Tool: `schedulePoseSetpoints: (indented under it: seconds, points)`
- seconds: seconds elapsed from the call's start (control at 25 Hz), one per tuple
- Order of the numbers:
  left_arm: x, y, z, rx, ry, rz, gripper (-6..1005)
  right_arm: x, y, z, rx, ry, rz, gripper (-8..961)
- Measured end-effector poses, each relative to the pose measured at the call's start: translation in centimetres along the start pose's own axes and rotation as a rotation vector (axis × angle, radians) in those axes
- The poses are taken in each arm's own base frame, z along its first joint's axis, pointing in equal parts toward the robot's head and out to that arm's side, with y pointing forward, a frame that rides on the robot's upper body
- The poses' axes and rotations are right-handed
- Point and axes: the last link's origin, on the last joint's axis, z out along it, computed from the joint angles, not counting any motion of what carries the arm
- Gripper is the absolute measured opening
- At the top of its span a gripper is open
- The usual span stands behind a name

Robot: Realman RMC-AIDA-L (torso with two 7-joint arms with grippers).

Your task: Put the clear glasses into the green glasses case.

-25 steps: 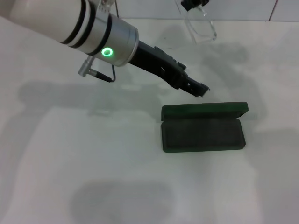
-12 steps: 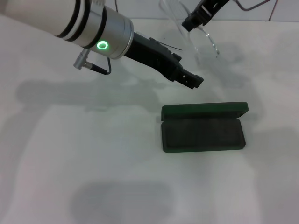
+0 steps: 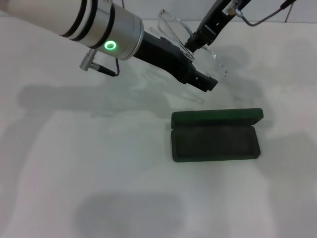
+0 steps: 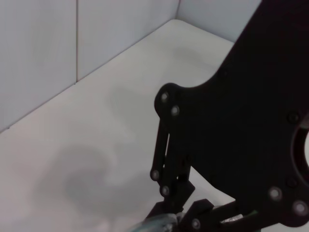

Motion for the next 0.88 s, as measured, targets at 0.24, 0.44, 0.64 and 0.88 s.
schedulePoseSetpoints:
  seconds: [0.24,0.44,0.64,0.88]
  points:
    - [0.4,0.1,0.2,0.0,-0.001,0.008,884,0.2,0.1,0.0,-0.004,0.004,-0.001,86]
    - [0.3,0.1,0.3,-0.001,-0.006,0.007,884,0.3,0.0,-0.1,-0.008,-0.006,-0.001,86]
    - [0.1,0.0,0.1,0.001,-0.003,-0.002,884,0.8,-0.3,-0.3,0.0,-0.011,0.005,86]
    - [-0.3,-0.3,-0.1,0.01,-0.007,-0.011,884,1.5,-1.0,-1.2,0.04,-0.05,0.016,86]
